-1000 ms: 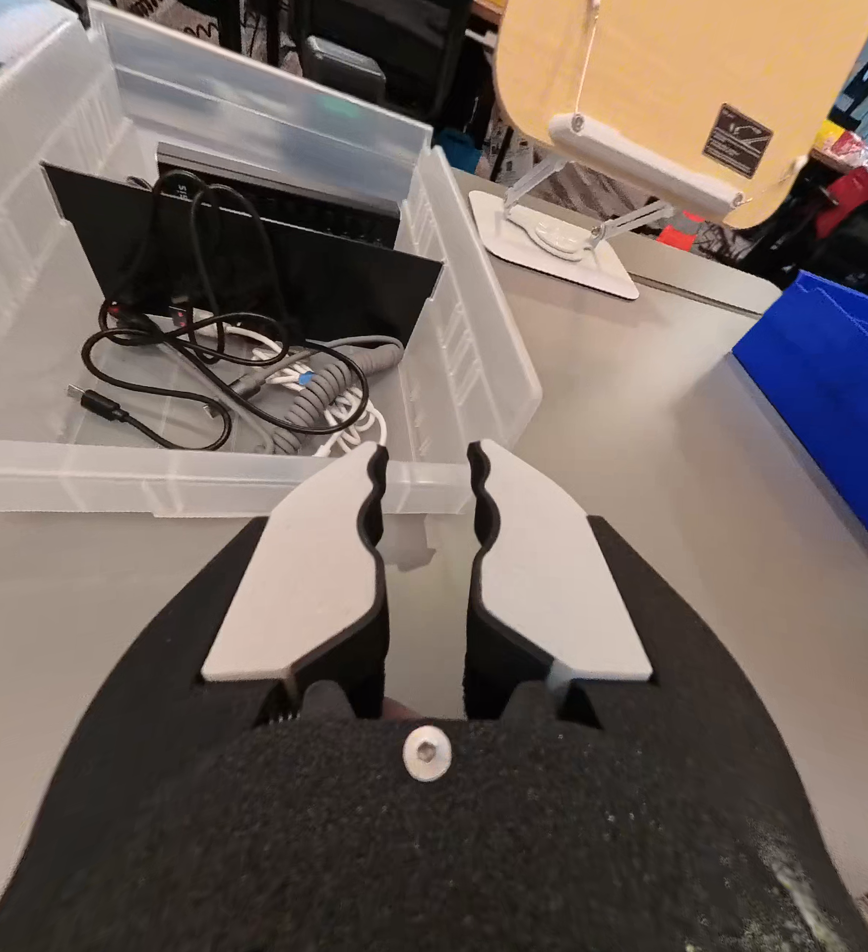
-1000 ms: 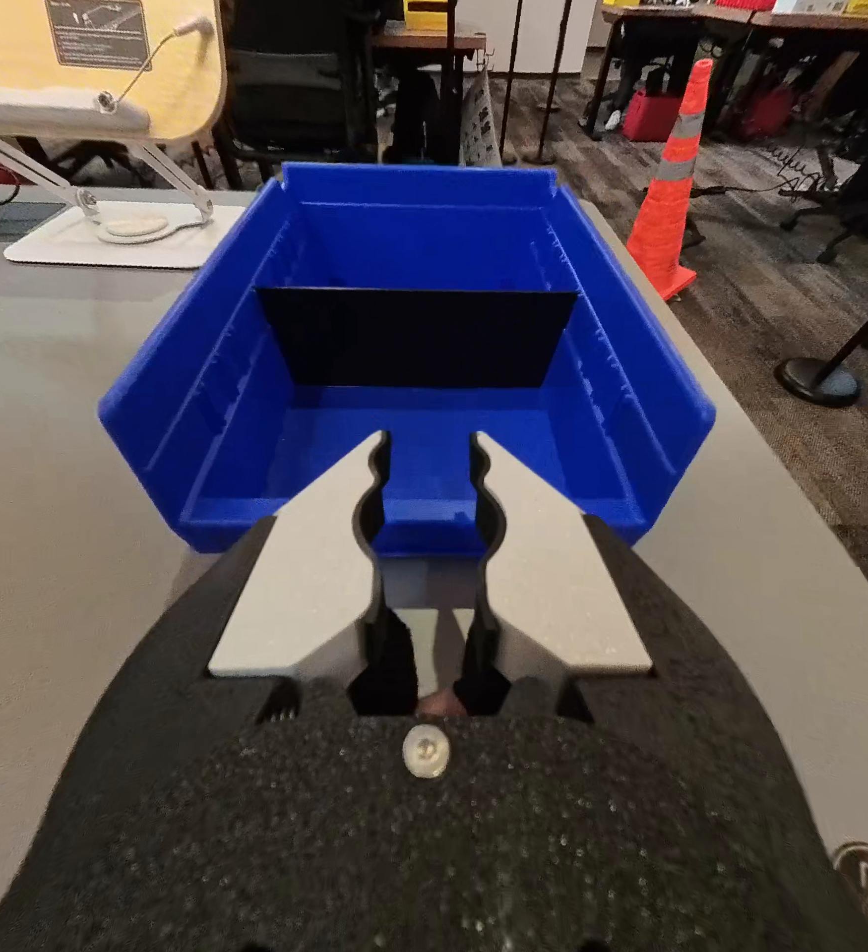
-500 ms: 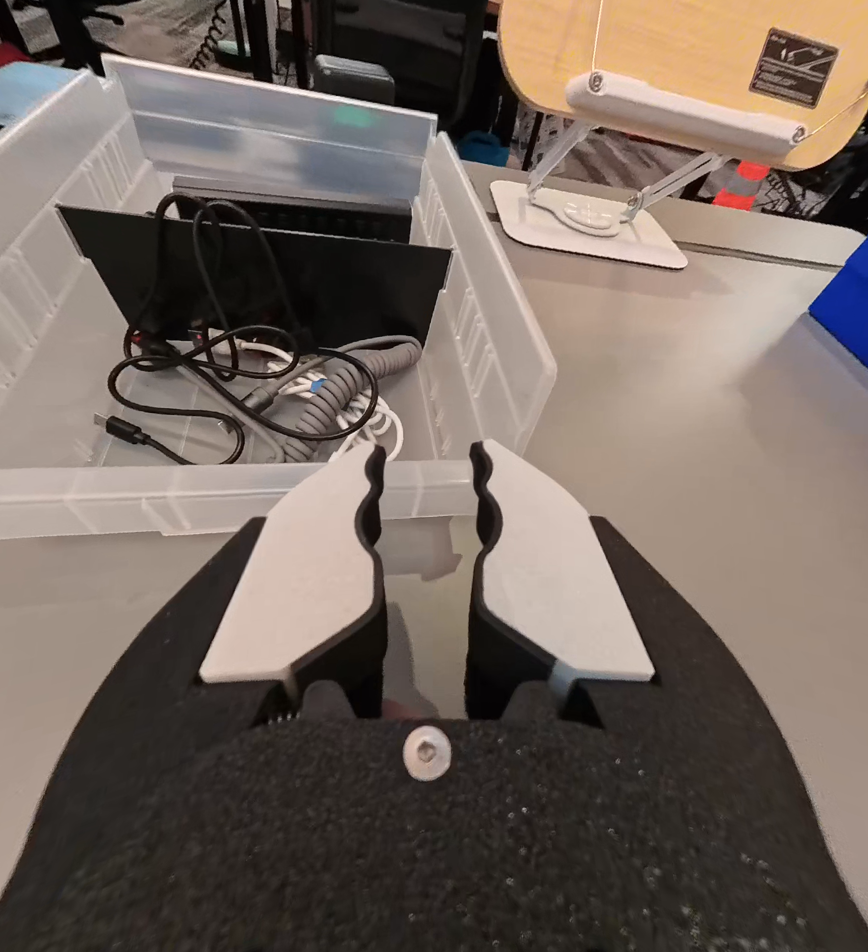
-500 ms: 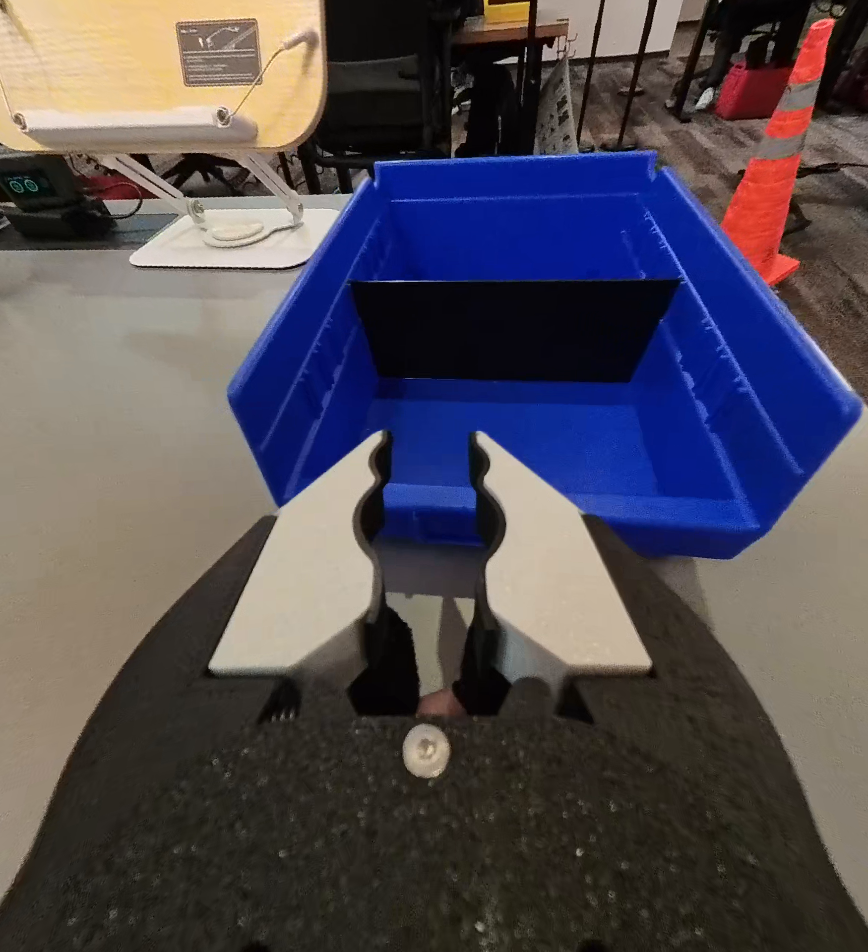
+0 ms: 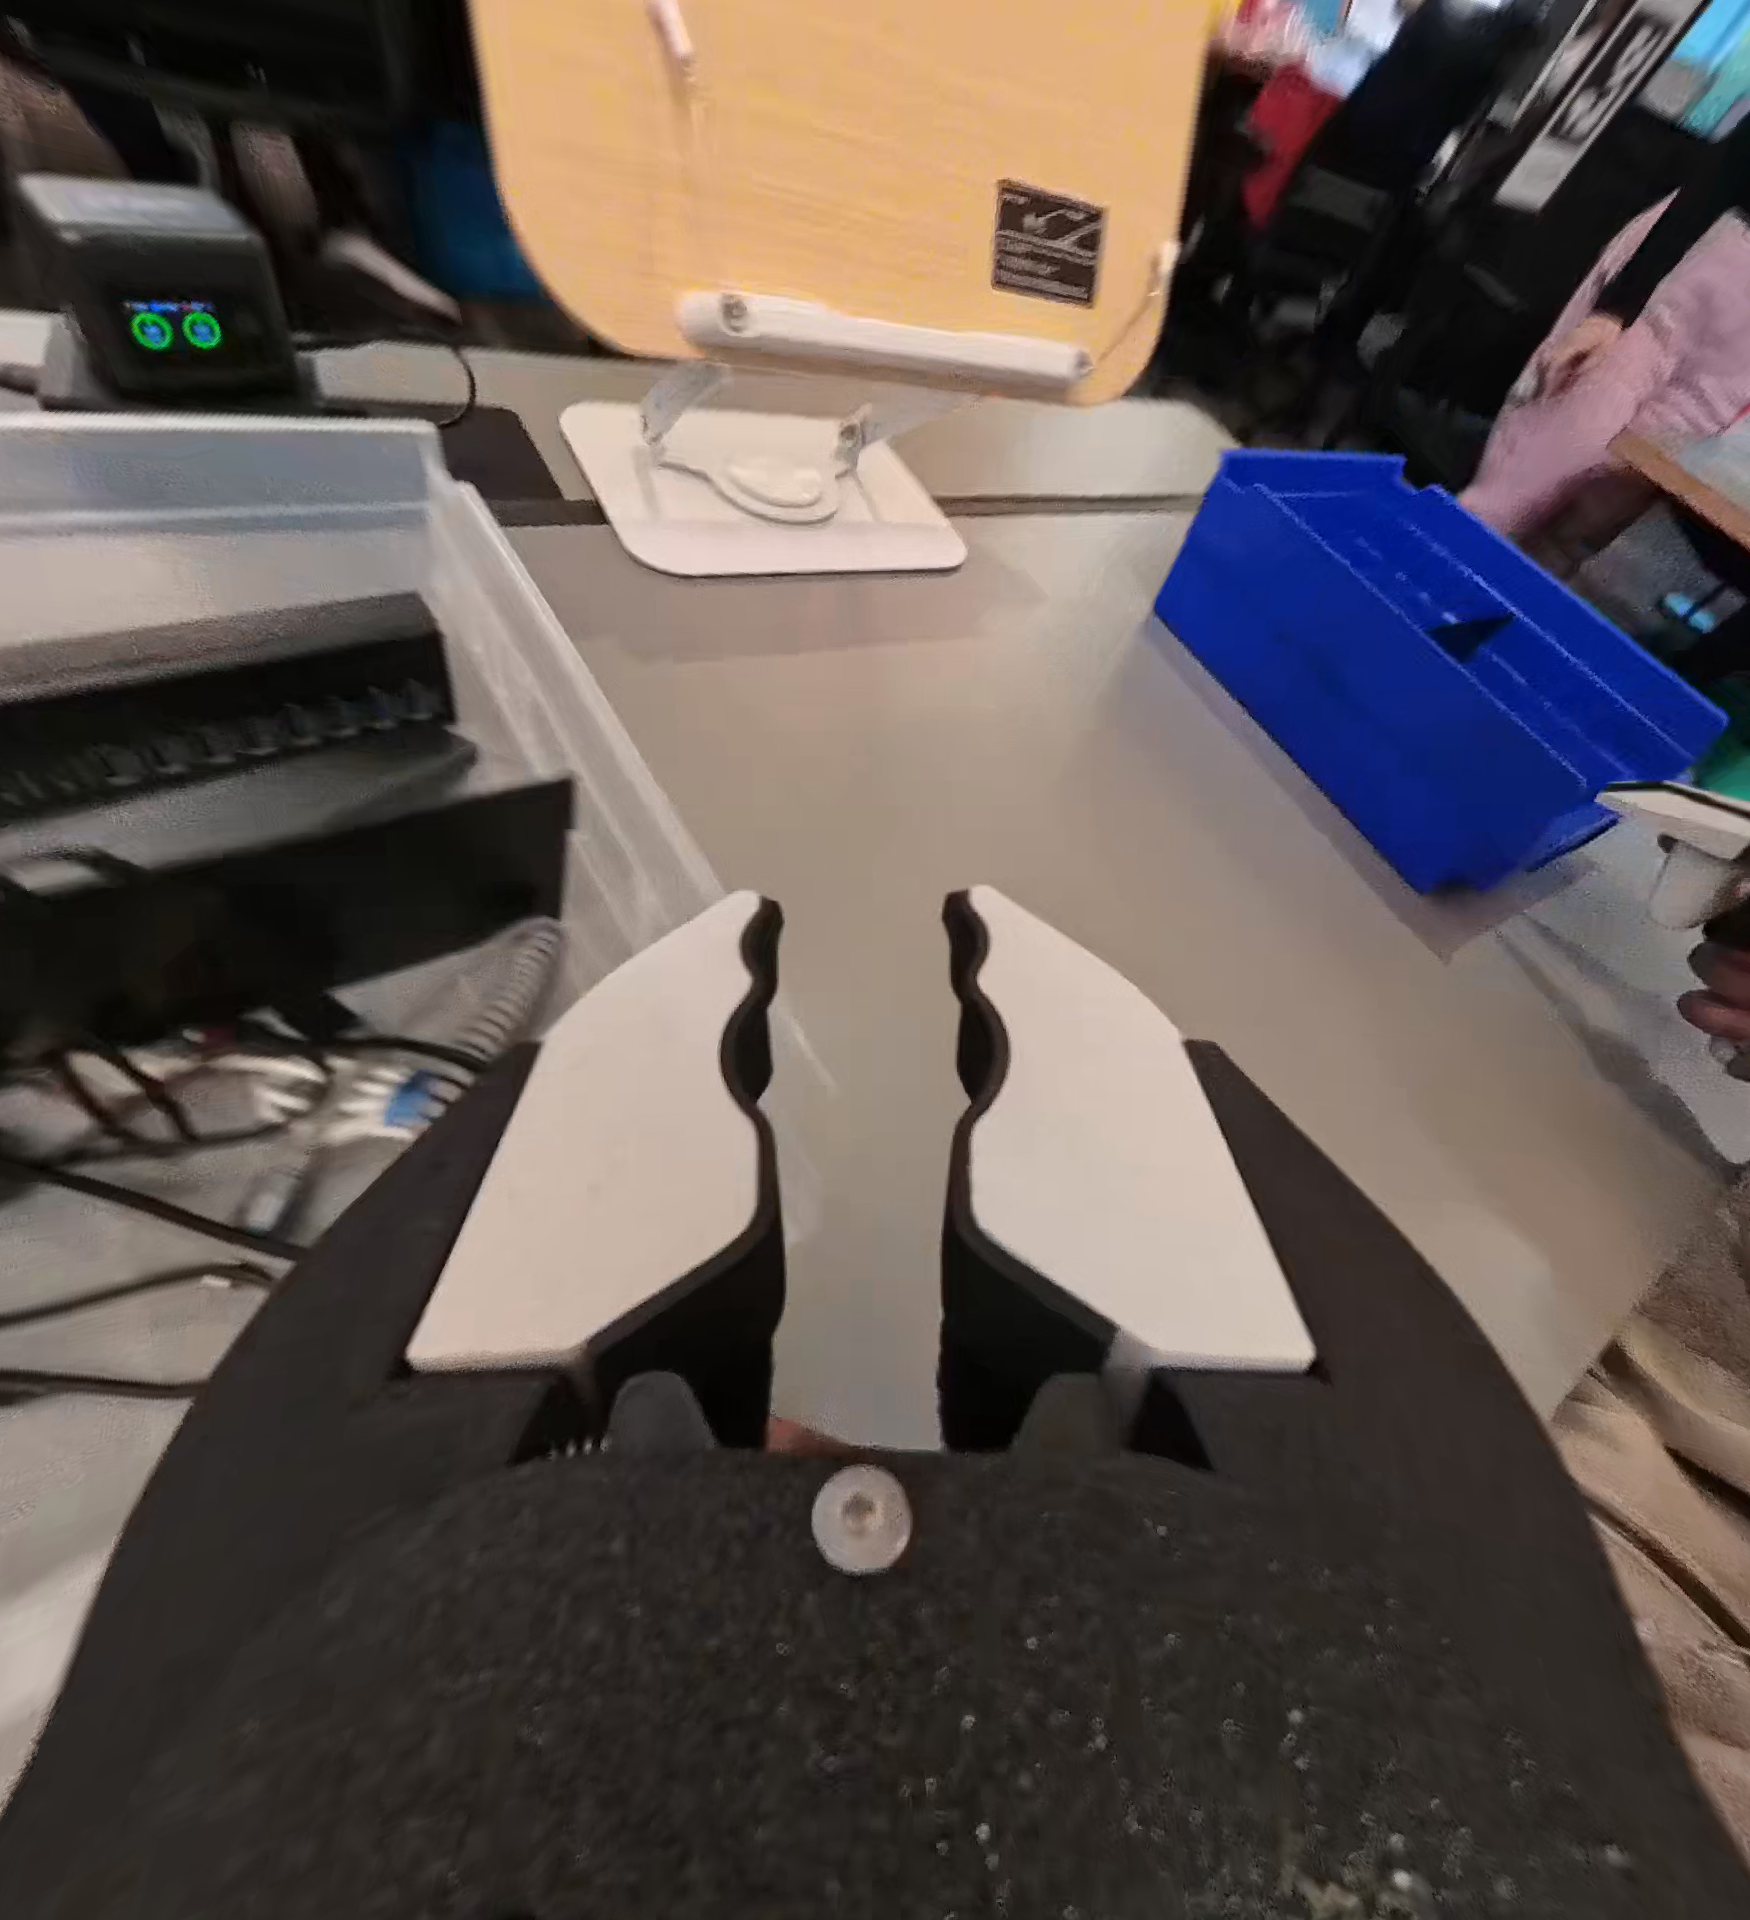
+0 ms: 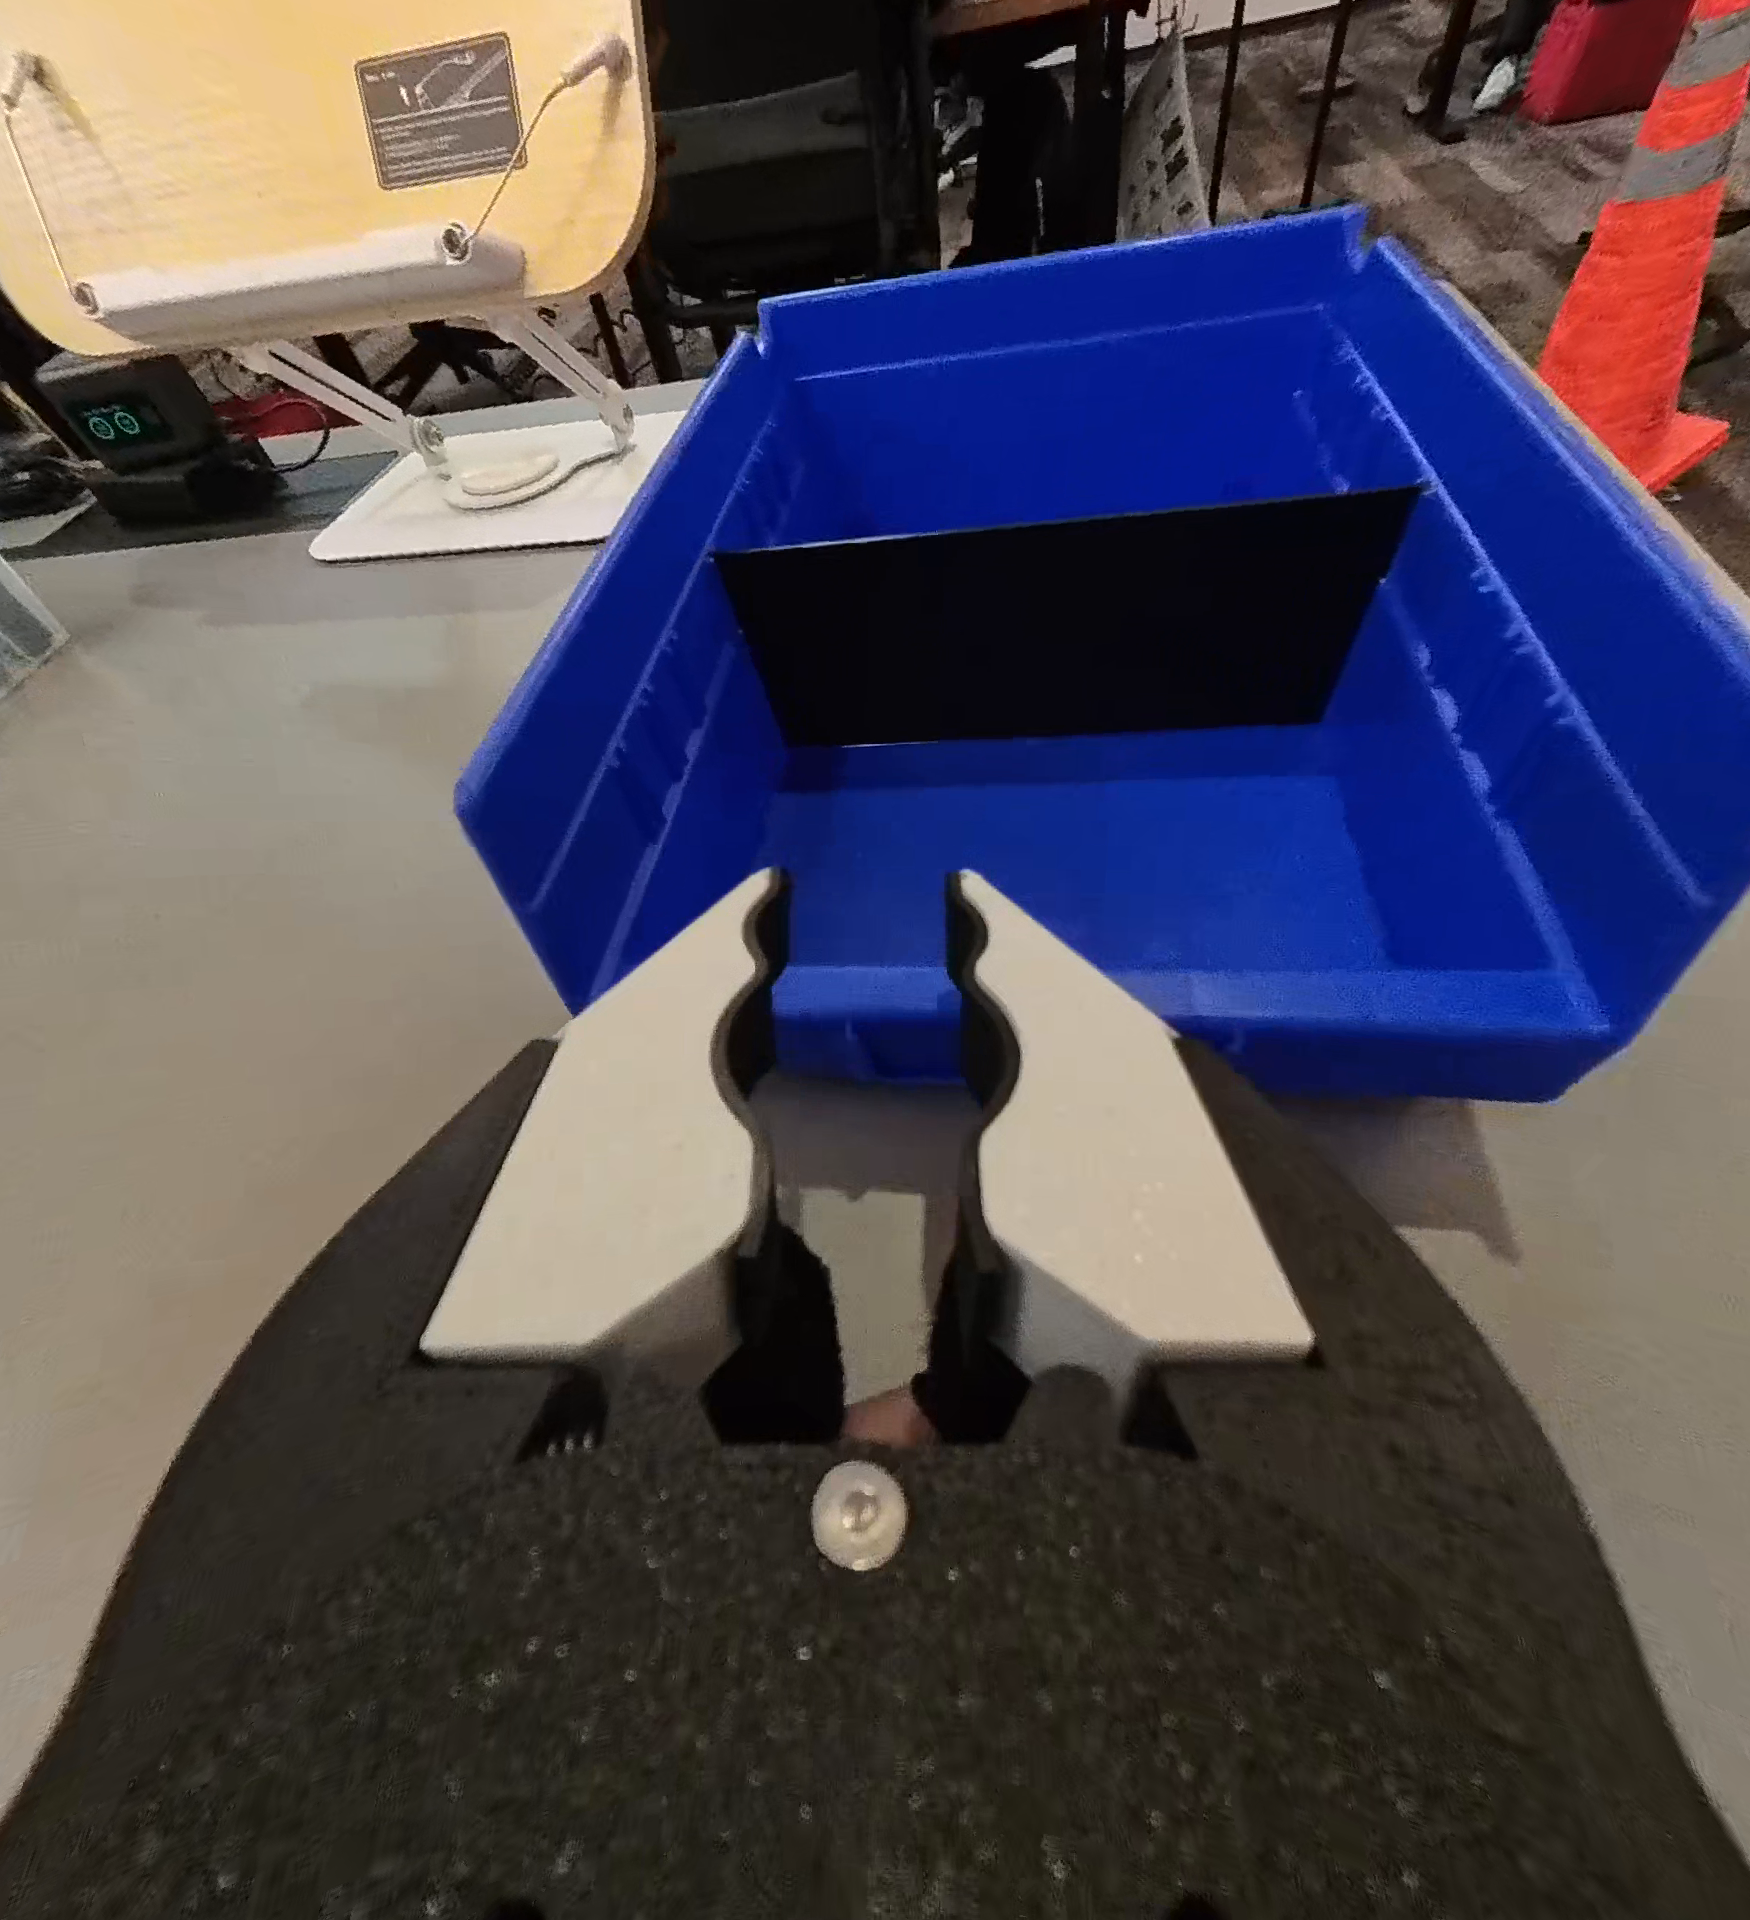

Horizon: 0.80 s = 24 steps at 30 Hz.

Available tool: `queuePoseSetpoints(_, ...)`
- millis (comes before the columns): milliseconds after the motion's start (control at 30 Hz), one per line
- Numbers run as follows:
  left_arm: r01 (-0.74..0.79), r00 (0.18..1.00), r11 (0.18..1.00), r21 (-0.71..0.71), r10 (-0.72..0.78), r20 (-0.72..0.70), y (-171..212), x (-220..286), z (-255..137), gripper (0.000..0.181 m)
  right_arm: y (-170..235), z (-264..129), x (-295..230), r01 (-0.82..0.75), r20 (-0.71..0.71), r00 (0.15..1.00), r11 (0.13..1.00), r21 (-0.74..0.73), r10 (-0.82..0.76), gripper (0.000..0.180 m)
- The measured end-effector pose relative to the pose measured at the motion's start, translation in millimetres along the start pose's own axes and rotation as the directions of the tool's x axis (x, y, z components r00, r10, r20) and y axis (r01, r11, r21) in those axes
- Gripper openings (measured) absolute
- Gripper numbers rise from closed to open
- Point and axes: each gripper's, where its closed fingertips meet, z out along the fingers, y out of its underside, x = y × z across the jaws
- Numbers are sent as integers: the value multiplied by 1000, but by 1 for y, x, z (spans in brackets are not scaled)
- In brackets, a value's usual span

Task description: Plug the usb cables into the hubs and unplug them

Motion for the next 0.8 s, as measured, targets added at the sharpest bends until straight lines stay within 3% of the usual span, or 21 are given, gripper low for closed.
queuePoseSetpoints(67,-44,998,979,-200,53,40,-24,-39,14,33,-1,5,-5,1,20,1000,1000,1,-1,30)
queuePoseSetpoints(100,-93,988,944,-316,126,86,-30,-66,25,44,-1,7,-8,4,29,1000,1000,-5,-3,30)
queuePoseSetpoints(200,-151,932,732,-665,330,151,-23,-141,57,64,-7,6,-14,11,38,999,1000,17,-12,29)
queuePoseSetpoints(267,-150,915,599,-787,386,120,-11,-167,76,64,-9,4,-14,17,32,999,1000,26,-17,29)
queuePoseSetpoints(433,-137,950,424,-895,312,3,17,-169,105,61,-6,4,-10,-13,36,999,1000,16,12,30)
queuePoseSetpoints(700,-153,926,297,-943,375,-33,35,-186,123,55,-3,1,-4,-15,24,1000,1000,12,15,29)
queuePoseSetpoints(800,-178,935,253,-951,344,-83,49,-182,121,42,-5,0,-5,-17,27,1000,1000,18,16,29)
